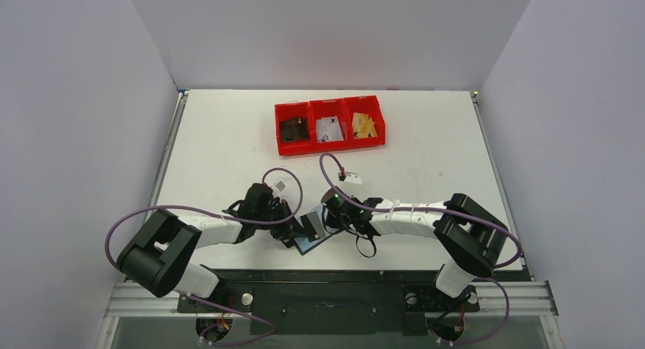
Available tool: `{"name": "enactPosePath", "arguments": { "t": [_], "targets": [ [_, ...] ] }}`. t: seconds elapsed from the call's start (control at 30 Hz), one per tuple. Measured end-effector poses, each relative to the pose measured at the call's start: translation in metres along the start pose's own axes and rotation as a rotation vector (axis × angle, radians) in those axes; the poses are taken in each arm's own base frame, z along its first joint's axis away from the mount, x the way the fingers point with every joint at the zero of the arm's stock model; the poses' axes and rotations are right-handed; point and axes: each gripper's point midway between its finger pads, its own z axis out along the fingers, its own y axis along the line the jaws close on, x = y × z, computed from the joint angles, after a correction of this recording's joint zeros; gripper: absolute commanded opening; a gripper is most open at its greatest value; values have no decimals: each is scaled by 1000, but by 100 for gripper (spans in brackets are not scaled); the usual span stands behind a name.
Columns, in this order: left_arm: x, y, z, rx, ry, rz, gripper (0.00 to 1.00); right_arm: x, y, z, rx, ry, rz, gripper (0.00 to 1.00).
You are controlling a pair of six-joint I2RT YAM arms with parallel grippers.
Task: Take the credit cards out of the card holder
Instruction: Remove the credit card from the card holder.
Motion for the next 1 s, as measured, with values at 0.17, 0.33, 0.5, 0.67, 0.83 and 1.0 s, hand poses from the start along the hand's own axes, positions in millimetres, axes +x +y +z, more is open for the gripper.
{"name": "enactPosePath", "arguments": {
  "t": [0.17, 0.33, 0.5, 0.67, 0.83, 1.0],
  "targets": [
    [0, 2, -3, -11, -4, 7, 0, 0, 0, 0, -2, -1, 2, 0],
    [-1, 3, -7, -19, -8, 7, 0, 0, 0, 1, -3, -2, 6, 0],
    [-1, 4, -10, -25, -11, 15, 0, 0, 0, 1, -13, -2, 16, 0],
    [0, 5, -14, -31, -12, 16, 0, -1, 0, 1, -16, -2, 19, 0],
    [0, 2, -19, -28, -20, 19, 0, -1, 0, 0, -17, -2, 19, 0],
    [1, 0, -23, -28, -23, 20, 0, -2, 0, 0, -21, 5, 25, 0]
  ]
}}
